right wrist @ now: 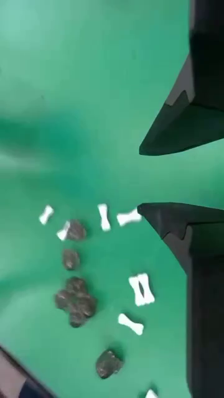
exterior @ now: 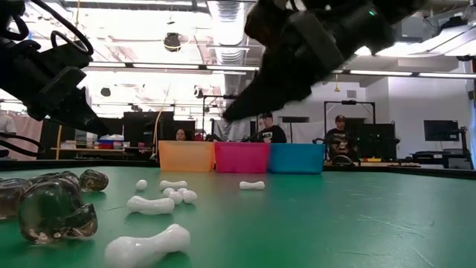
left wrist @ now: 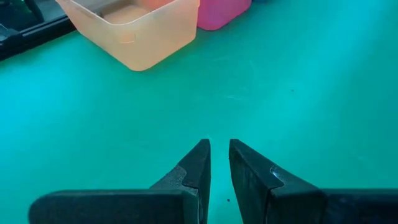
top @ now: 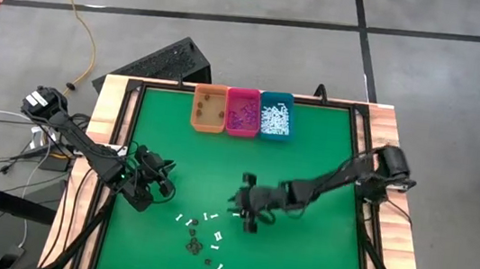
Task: Sort Halloween decoration
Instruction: Put the white bone toy into the blue bin
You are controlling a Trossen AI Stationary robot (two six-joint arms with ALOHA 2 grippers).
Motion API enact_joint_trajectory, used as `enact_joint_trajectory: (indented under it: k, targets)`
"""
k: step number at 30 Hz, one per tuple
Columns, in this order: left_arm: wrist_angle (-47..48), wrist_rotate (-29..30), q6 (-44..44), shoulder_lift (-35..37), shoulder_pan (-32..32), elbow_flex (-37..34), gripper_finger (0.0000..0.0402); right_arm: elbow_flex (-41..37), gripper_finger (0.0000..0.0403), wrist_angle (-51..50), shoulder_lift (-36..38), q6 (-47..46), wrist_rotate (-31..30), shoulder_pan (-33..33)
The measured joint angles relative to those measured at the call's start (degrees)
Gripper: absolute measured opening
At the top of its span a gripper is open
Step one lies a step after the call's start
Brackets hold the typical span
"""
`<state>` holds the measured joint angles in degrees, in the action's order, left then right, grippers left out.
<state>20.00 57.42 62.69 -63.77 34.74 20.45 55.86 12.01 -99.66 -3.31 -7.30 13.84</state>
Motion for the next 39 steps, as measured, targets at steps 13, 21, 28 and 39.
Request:
enact_joint_trajectory:
  k: [13, 21, 28, 39]
  targets:
    - [-0.28, 0.1, 0.12, 0.0, -0.02, 0.0, 0.0051, -0.04, 0.0148, 4.29, -11.4, -8.71, -6.31, 5.33]
    - [-0.19, 0.14, 0.12, 0.0, -0.02, 0.0, 0.0051, -7.38, 0.0138, 8.52, -10.91, -13.5, -8.33, 5.75]
    - [-0.19, 0.27, 0.12, 0.02, -0.02, 0.0, 0.0051, -12.68, 0.0091, 12.92, -11.07, -17.85, -10.17, 6.03]
    - [-0.19, 0.54, 1.13, 0.01, -0.02, 0.0, 0.0051, -12.87, 0.0017, 14.74, -11.23, -15.07, -9.98, 5.99]
